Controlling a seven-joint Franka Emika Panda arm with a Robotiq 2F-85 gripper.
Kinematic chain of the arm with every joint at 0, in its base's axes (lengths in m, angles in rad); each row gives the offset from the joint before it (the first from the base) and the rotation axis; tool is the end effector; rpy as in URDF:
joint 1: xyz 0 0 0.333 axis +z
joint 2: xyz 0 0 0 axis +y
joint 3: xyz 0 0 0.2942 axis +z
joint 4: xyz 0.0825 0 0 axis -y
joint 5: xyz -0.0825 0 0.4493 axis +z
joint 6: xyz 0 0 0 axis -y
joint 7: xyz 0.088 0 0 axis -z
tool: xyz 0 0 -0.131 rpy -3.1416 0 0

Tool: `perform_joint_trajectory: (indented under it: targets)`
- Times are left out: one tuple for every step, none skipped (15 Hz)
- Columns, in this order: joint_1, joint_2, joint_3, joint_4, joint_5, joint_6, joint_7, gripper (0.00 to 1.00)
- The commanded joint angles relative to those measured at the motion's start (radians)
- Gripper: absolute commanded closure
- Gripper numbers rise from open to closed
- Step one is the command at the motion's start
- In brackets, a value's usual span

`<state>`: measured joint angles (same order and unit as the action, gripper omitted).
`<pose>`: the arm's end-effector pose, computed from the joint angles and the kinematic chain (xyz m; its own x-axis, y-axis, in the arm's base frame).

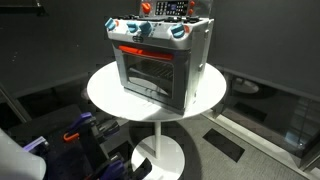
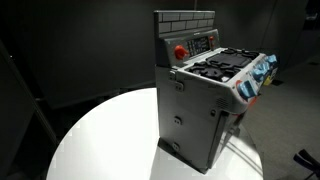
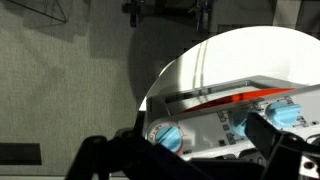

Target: Press an orange top button on the microwave oven controlling panel of the stove

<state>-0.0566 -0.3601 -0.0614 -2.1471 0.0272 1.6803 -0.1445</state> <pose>0.5005 -0.0573 0.4817 0.9946 0.0302 -0.0991 0.0240 -0.9977 -0.0631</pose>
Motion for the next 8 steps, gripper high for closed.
perform_joint_trajectory:
  targets:
    - [0.002,-0.055,0.007,-0.033,-0.026,-0.033,0.037,0.00]
    - [0.001,-0.059,0.008,-0.037,-0.030,-0.035,0.041,0.00]
    - [0.008,-0.027,-0.005,-0.014,-0.008,-0.025,0.008,0.00]
    - [0.008,-0.034,-0.004,-0.020,-0.012,-0.026,0.010,0.00]
    - [0.008,-0.037,-0.004,-0.024,-0.015,-0.026,0.012,0.00]
    - [0.008,-0.039,-0.004,-0.027,-0.015,-0.026,0.014,0.00]
    - [0.008,-0.039,-0.004,-0.027,-0.015,-0.026,0.015,0.00]
    - [0.008,-0.039,-0.003,-0.027,-0.015,-0.026,0.015,0.00]
